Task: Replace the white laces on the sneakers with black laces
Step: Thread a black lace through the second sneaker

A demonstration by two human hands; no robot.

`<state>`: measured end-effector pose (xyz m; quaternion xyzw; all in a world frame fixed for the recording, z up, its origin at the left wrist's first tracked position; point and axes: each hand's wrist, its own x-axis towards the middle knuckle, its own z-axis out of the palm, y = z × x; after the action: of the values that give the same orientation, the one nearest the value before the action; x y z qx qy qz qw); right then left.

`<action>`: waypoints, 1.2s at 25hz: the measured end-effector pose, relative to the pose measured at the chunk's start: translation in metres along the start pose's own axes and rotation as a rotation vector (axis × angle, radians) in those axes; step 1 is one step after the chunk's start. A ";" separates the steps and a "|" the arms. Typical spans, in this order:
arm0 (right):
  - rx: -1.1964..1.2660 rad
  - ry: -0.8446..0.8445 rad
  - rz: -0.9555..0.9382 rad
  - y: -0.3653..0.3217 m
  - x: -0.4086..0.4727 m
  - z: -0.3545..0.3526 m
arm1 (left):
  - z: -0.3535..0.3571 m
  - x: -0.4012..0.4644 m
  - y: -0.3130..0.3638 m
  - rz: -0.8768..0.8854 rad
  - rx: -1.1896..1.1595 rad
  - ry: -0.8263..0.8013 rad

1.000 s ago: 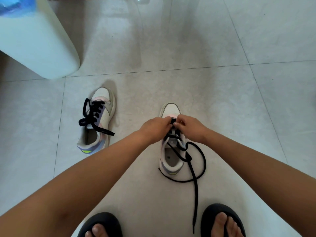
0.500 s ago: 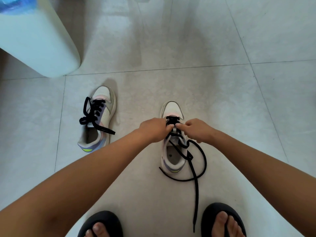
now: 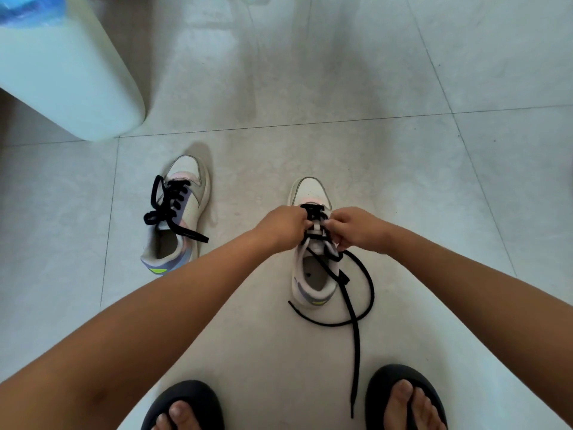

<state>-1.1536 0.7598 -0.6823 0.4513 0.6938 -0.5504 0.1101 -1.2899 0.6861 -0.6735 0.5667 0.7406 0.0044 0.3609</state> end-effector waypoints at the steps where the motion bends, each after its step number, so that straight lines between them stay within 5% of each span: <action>1: 0.195 0.077 -0.005 0.011 -0.005 0.004 | 0.005 -0.005 -0.010 0.015 -0.127 0.055; 3: 0.369 0.199 0.032 0.035 -0.013 0.014 | 0.021 -0.012 -0.029 -0.045 -0.370 0.194; 5: 0.224 0.253 0.100 0.060 -0.022 0.013 | 0.034 -0.020 -0.046 -0.142 -0.514 0.259; 12: -0.190 0.254 -0.044 0.005 -0.007 0.009 | 0.004 -0.007 -0.042 -0.072 -0.507 0.139; 17: -0.667 0.063 -0.037 -0.020 0.011 -0.003 | 0.002 0.004 -0.001 0.019 0.153 0.092; 19: -0.555 0.063 -0.100 -0.016 0.011 -0.004 | 0.000 0.009 0.001 0.033 0.103 0.100; 23: 0.262 0.218 -0.075 0.013 -0.006 0.006 | 0.020 -0.007 -0.019 -0.068 -0.521 0.241; 30: 0.024 0.250 -0.050 0.009 0.002 0.011 | 0.017 -0.002 -0.016 -0.135 -0.525 0.166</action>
<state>-1.1517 0.7510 -0.6933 0.5002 0.7064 -0.5007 0.0038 -1.2935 0.6718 -0.6916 0.4009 0.7773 0.2185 0.4328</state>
